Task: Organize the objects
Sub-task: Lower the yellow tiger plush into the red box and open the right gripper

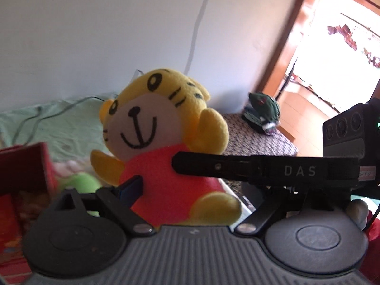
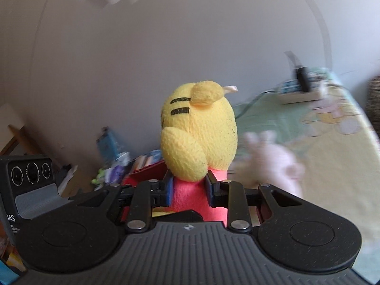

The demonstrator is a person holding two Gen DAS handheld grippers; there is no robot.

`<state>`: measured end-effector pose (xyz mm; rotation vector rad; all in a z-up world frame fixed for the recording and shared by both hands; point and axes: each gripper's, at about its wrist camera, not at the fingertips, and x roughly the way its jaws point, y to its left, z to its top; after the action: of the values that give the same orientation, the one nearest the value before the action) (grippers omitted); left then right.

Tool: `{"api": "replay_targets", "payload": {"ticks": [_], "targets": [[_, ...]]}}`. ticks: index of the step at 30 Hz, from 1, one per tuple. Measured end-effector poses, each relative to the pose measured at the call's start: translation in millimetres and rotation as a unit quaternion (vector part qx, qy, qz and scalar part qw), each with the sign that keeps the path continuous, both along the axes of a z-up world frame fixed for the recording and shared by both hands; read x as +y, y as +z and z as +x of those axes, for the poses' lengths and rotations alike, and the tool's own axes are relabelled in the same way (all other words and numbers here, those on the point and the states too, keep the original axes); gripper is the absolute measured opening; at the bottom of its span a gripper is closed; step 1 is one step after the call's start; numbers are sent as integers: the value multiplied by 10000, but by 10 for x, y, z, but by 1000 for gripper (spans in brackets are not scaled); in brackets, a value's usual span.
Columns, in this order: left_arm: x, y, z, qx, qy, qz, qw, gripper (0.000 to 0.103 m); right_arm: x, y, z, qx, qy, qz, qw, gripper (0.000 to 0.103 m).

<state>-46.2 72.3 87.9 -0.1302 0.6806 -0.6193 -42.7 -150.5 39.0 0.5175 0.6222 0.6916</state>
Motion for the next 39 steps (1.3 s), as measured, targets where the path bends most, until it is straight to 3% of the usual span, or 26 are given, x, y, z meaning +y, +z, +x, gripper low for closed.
{"api": "replay_targets", "payload": {"ticks": [6, 14, 17, 23, 28, 31, 39], "targets": [[768, 110, -35, -118, 549, 130, 9983, 88, 924, 63, 144, 3, 234, -16, 9997, 29], [1375, -212, 305, 264, 712, 235, 9968, 88, 1783, -140, 358, 187, 71, -791, 9967, 28], [1439, -406, 476, 442, 698, 278, 9962, 88, 1811, -221, 353, 265, -195, -939, 9950, 28], [1642, -733, 734, 972, 593, -135, 9934, 91, 1858, -372, 511, 416, -467, -1114, 9918, 27], [1622, -935, 842, 1089, 549, 131, 9925, 89, 1913, -550, 546, 378, -555, -1384, 9881, 23], [1724, -1051, 875, 1290, 545, 65, 9901, 93, 1942, -632, 554, 429, -540, -1367, 9882, 24], [1608, -1174, 867, 1465, 403, 374, 9877, 98, 1868, -638, 451, 501, -572, -1400, 9872, 25]]}}
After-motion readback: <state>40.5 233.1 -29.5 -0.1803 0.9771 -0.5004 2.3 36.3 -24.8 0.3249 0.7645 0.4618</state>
